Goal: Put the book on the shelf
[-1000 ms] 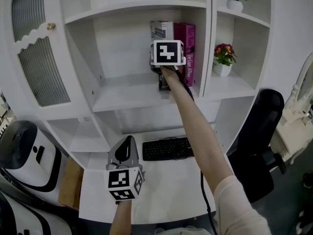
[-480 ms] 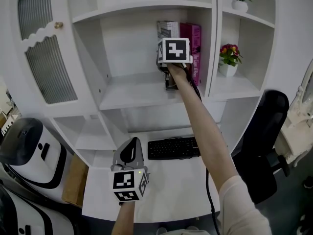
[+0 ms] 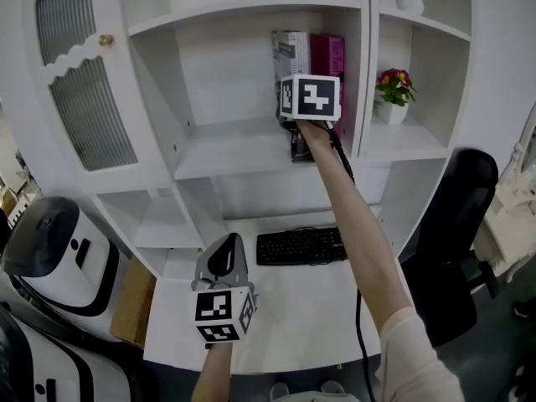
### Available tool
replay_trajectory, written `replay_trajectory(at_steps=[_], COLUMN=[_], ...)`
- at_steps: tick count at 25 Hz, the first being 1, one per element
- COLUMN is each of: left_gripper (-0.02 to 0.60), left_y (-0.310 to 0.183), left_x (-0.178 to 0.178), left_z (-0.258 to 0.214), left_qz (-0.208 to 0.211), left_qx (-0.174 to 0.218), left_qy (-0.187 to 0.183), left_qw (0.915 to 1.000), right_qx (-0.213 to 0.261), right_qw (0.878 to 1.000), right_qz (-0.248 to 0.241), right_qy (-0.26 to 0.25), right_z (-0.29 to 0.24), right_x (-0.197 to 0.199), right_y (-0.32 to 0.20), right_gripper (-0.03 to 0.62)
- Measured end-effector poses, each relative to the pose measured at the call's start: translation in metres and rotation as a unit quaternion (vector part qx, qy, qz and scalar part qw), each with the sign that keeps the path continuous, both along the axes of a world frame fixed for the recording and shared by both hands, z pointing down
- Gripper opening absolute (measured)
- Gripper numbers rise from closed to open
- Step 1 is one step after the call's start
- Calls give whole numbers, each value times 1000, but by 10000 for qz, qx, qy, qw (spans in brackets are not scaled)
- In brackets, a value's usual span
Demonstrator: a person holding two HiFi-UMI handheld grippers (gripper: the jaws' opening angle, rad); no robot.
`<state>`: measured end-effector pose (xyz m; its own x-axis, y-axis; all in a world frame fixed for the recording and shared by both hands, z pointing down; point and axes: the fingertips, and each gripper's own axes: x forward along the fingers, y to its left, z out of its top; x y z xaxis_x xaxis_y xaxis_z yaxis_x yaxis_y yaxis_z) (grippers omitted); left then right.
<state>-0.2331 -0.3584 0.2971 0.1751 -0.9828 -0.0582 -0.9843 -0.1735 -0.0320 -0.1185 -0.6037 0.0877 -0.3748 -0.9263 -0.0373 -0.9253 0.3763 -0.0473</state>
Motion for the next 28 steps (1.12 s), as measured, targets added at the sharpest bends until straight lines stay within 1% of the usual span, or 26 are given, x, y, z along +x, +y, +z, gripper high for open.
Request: replay_trajectory(at_steps=[4, 9, 10, 13, 14, 16, 17, 20, 23, 26, 28], left_gripper=[-2, -2, -2, -2, -2, -2, -2, -2, -2, -2, -2], left_y=[5, 11, 12, 15, 16, 17, 17, 19, 24, 31, 36], left_x=[3, 0, 0, 3, 7, 16, 20, 30, 37, 36, 35], left_z=[-3, -10, -11, -15, -17, -18, -19, -20, -17, -8, 4], left_qz=[14, -11, -19, -7, 23, 105, 150, 277, 336, 279, 241], left_qx=[23, 114, 132, 190, 214, 275, 319, 525, 724, 843, 782], left_qy=[-43, 44, 58, 46, 42, 42, 37, -15, -5, 199, 246], left_qw=[10000, 9999, 9999, 9998, 9998, 9996, 9994, 9982, 9968, 9959, 9963], right_qx=[233, 690, 793, 1133, 1271, 1551, 1682, 1976, 1915, 1708, 1515], right_qw=[9995, 9963, 9950, 9902, 9887, 9854, 9836, 9787, 9793, 9836, 9871], right_qz=[-167, -442, -553, -760, -751, -682, -640, -468, -399, -358, -353], right_qy=[-105, -249, -267, -287, -267, -195, -109, 309, 515, 449, 369], right_z=[-2, -3, 0, 17, 23, 38, 46, 75, 110, 148, 174], right_x=[9, 22, 22, 26, 30, 38, 40, 43, 46, 50, 54], right_y=[34, 91, 104, 146, 161, 186, 197, 220, 234, 249, 258], right_gripper=[229, 227, 215, 136, 97, 64, 40, 5, 5, 5, 5])
